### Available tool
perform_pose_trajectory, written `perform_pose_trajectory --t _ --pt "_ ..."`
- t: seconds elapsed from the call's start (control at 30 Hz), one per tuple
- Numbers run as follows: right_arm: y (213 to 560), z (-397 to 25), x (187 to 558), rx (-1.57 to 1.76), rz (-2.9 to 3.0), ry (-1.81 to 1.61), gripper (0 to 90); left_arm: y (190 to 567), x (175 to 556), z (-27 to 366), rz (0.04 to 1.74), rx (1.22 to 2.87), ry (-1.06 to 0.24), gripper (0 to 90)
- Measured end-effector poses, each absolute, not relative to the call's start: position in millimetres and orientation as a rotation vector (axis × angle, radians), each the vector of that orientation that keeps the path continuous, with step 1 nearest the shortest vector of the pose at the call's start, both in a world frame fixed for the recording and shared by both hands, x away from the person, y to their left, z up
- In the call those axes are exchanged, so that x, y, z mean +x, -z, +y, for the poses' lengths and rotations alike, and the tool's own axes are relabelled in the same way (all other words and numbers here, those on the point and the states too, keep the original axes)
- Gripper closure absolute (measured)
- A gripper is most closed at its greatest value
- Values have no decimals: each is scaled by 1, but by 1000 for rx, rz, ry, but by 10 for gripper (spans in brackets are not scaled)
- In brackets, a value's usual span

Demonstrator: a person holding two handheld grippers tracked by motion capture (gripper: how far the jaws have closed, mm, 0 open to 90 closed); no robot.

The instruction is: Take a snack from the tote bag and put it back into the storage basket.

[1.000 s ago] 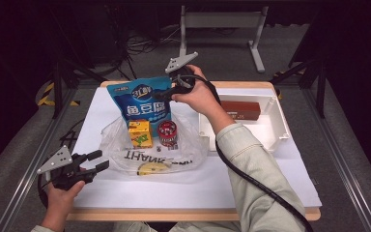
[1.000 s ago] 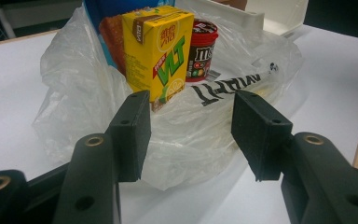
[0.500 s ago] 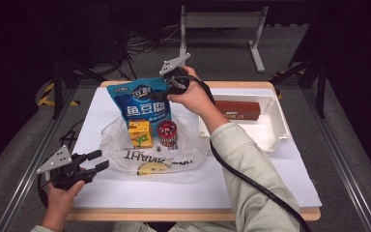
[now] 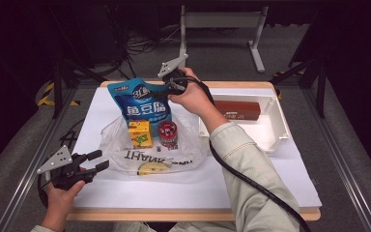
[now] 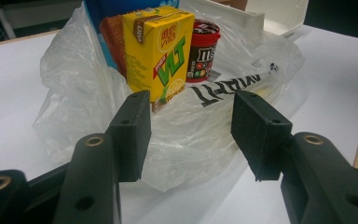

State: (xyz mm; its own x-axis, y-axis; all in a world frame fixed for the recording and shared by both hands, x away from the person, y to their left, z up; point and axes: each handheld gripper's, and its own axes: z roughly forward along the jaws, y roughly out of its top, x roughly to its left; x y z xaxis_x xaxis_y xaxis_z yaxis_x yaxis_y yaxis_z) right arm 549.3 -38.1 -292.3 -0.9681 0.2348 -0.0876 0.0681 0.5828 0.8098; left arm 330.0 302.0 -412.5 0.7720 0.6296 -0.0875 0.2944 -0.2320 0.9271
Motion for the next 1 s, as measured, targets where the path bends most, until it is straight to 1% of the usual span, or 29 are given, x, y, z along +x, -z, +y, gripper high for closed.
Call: perform_pose_trajectory --t 0.47,1.0 --pt "288 -34 543 275 2629 -1335 900 413 331 302 716 1820 -366 480" --pt "250 -33 524 204 2584 -1338 900 413 332 301 713 1820 -365 479"
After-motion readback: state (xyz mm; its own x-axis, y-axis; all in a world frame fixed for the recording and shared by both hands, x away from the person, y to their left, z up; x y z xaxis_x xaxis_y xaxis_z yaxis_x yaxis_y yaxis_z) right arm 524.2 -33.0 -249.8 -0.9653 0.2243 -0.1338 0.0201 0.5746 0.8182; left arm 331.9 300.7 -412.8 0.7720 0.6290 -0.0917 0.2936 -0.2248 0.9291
